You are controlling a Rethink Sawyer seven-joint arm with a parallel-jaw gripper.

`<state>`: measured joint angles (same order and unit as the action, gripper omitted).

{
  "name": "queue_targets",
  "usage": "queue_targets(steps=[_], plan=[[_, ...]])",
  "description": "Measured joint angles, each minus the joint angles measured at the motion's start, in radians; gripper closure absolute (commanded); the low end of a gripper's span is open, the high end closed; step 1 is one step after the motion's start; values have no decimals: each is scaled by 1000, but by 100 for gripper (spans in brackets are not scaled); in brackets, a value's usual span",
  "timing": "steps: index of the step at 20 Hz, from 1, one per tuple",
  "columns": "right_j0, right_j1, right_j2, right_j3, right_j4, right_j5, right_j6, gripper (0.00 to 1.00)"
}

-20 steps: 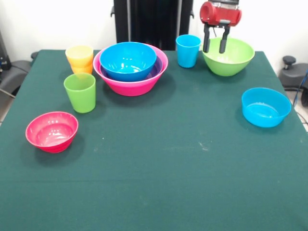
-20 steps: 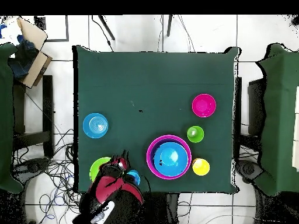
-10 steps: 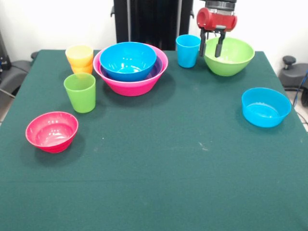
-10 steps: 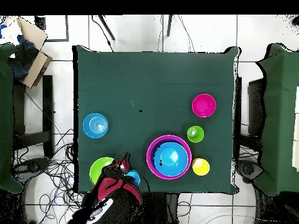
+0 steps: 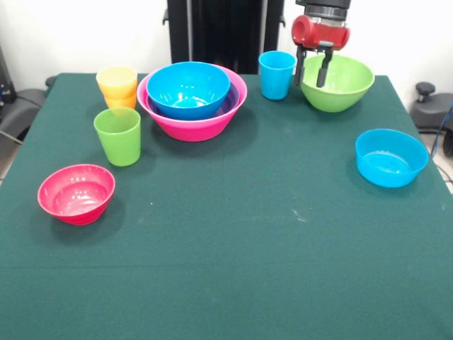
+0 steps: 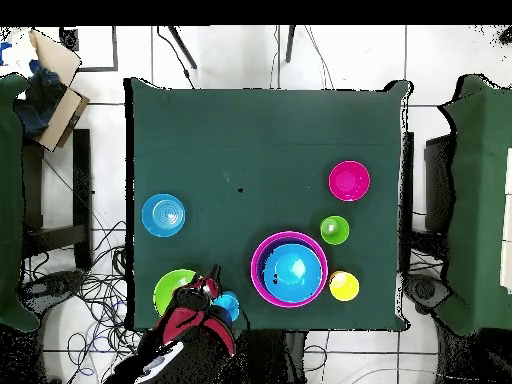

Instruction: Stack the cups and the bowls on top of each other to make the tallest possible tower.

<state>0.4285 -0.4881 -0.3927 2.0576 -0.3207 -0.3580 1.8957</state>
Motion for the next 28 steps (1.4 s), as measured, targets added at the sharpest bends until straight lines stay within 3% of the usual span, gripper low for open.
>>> queue_targets(steps=[18, 28], plan=[[79, 101, -56, -17, 138, -76, 0, 0], [61, 92, -49, -20, 133, -86, 0, 0]])
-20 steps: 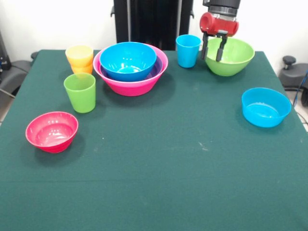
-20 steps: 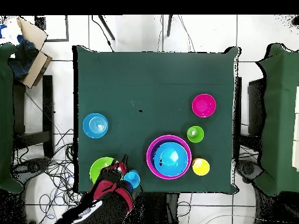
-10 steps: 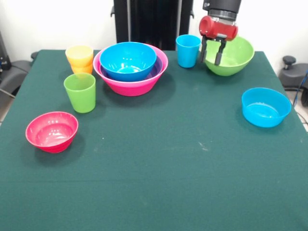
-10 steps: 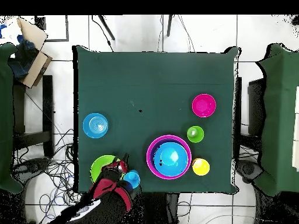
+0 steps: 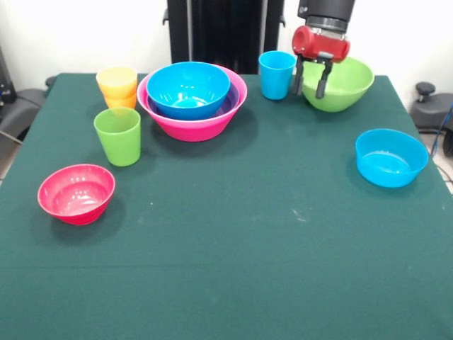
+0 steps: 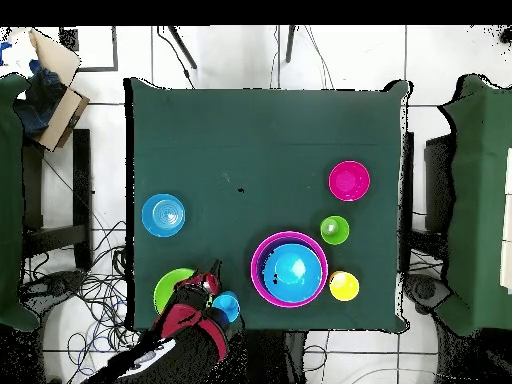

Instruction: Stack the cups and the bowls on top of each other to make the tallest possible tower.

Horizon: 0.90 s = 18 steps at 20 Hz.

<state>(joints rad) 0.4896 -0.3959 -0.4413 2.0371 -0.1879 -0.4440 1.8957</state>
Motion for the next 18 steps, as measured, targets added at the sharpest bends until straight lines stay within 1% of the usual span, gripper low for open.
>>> queue_targets(steps=[3, 7, 8, 10, 11, 12, 13, 14, 15, 16, 17, 18], plan=[[-30, -40, 19, 4, -36, 0, 0, 0], [-99, -124, 64, 21, -112, 14, 0, 0], [-141, -166, 98, 32, -153, 32, 0, 0], [-177, -199, 129, 43, -186, 48, 0, 0], [-225, -237, 172, 56, -224, 68, 0, 0], [-247, -253, 192, 62, -239, 77, 0, 0], [-291, -282, 232, 73, -268, 94, 0, 0], [-313, -295, 252, 79, -281, 102, 0, 0], [-364, -324, 300, 92, -307, 122, 0, 0], [-384, -334, 320, 97, -317, 130, 0, 0], [-429, -355, 363, 105, -338, 146, 0, 0], [-446, -363, 380, 108, -346, 151, 0, 0]])
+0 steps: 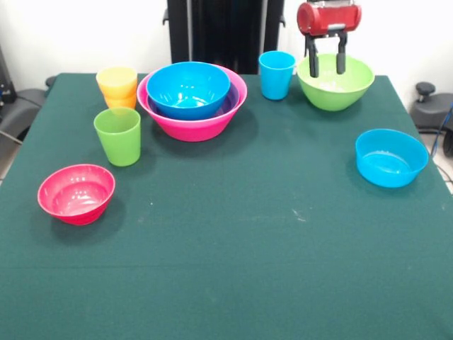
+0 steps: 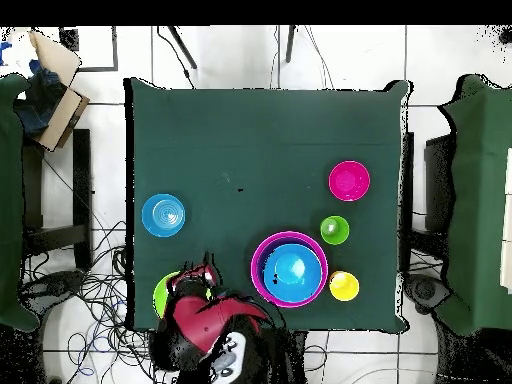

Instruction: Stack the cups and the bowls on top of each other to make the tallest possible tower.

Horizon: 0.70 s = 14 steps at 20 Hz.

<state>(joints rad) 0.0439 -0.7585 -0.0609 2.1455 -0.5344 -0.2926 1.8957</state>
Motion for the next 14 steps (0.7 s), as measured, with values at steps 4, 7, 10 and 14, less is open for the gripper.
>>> queue_targets(steps=[4, 7, 10, 14], plan=[[-70, -24, 84, 5, -39, 9, 0, 0], [-61, -21, 101, 6, -44, 10, 0, 0], [-35, -6, 103, 6, -44, 10, 0, 0], [-12, 10, 105, 5, -44, 23, 0, 0]])
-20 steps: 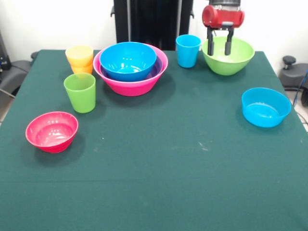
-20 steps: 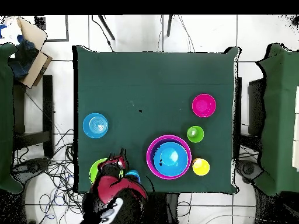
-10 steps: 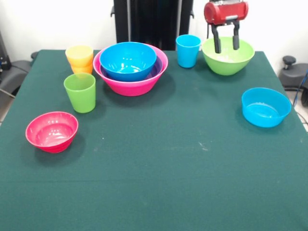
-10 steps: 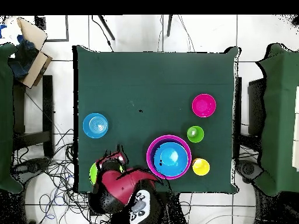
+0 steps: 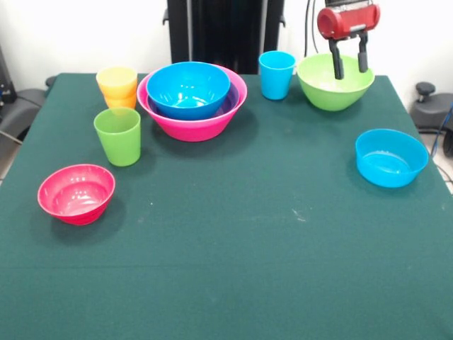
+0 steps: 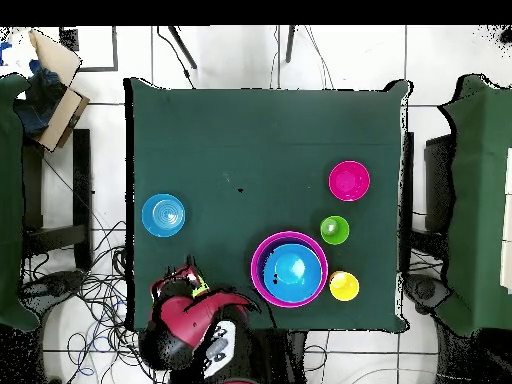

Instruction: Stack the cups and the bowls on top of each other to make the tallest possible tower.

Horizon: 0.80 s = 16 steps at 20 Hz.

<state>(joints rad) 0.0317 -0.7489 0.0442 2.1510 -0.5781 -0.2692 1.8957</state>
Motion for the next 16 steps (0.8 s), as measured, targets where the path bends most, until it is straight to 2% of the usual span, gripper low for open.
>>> queue_targets(steps=[7, 16], plan=[[47, 15, 0, 0, 0, 100, 0, 0], [59, 15, 0, 0, 0, 110, 0, 0]])
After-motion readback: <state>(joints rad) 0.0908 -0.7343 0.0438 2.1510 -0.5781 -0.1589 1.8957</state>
